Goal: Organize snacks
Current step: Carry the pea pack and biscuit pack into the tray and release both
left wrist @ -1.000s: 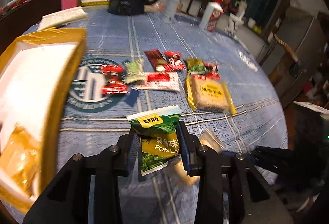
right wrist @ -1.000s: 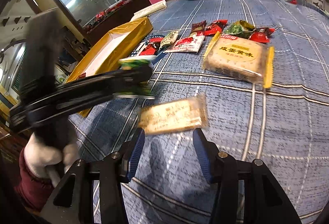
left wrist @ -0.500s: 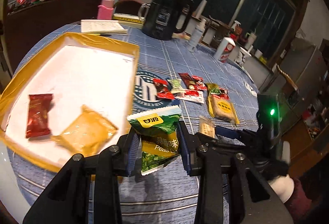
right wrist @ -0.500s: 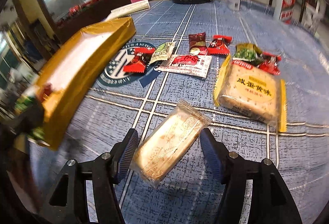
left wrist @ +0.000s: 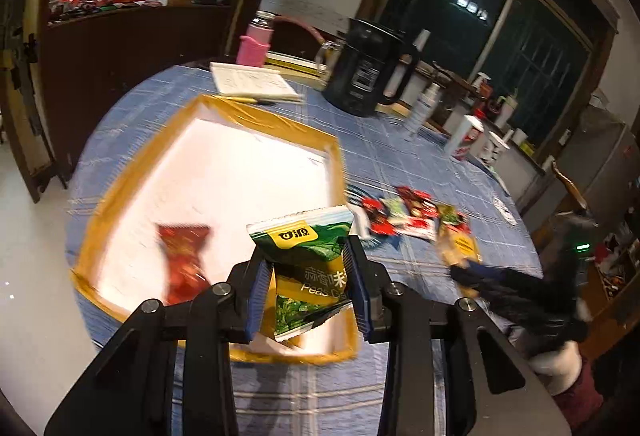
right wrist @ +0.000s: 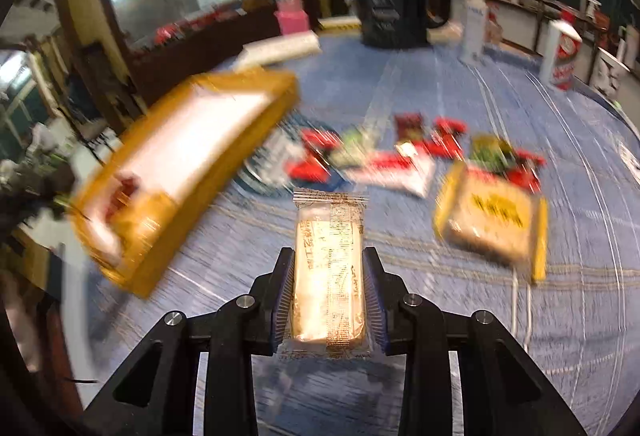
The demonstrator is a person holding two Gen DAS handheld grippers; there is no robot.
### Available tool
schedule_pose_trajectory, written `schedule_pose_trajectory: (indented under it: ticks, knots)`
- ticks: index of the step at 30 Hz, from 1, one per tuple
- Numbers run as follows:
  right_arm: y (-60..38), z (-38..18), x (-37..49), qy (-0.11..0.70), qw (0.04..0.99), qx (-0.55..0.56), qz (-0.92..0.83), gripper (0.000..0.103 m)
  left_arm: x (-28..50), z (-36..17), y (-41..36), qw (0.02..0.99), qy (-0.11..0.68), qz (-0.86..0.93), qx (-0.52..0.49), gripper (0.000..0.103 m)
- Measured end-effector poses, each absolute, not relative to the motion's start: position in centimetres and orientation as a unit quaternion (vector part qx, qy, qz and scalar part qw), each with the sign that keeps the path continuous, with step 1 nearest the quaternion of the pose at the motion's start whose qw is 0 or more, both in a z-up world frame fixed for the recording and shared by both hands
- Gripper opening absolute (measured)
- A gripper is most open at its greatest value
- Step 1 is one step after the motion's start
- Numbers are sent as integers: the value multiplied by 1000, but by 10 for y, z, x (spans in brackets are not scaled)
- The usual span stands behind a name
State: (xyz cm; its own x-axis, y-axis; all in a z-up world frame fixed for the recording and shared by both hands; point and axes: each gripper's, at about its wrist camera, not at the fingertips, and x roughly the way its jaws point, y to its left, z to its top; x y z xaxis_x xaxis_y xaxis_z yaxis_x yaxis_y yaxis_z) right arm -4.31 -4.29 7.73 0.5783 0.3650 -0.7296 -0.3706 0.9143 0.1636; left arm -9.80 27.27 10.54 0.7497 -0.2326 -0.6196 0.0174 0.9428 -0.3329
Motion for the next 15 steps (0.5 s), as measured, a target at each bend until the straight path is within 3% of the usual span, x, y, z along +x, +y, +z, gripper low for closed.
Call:
schedule_pose_trajectory:
  ticks: [7, 15]
  knots:
    - [17, 118, -27, 393, 871, 9, 296, 34, -43, 97, 307, 906, 387, -43, -166, 34]
    - [96, 74, 16, 448, 831, 26, 331, 34, 2, 56, 327, 883, 432, -13, -185, 34]
